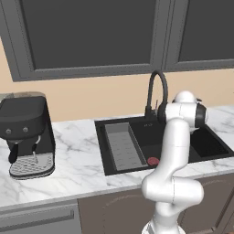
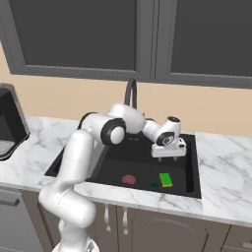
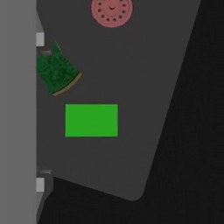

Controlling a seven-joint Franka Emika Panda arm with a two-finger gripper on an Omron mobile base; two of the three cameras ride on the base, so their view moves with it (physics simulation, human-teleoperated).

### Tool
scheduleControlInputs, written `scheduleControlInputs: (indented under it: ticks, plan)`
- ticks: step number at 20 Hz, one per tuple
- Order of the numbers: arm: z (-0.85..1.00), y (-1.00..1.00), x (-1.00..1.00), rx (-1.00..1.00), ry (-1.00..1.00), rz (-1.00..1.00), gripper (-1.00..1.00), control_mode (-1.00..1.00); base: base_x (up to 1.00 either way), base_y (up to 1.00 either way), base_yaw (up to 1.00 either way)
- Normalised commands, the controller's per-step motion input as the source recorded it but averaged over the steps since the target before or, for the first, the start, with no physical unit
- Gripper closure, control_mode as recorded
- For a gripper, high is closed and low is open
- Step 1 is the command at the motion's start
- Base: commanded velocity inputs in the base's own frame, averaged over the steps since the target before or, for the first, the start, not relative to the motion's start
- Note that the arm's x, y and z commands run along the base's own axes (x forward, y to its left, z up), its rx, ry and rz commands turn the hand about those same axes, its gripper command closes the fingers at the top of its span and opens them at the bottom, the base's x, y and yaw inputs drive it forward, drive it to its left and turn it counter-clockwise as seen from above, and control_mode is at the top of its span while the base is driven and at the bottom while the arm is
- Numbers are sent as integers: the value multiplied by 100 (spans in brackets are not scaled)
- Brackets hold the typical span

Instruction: Pick up the sponge and sponge from the sink, and place them back in the cabinet, and close the cabinet doors.

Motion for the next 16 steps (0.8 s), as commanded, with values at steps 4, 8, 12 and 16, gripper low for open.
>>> scheduleControlInputs:
  ticks: [4, 8, 12, 16]
  plan:
    - [-21, -10, 14, 0, 0, 0, -100, -100, 0, 0, 0]
    - [-20, -7, 15, 0, 0, 0, -100, -100, 0, 0, 0]
    - [-18, -4, 6, 0, 0, 0, -100, -100, 0, 0, 0]
    - [-21, 0, 1, 0, 0, 0, -100, -100, 0, 0, 0]
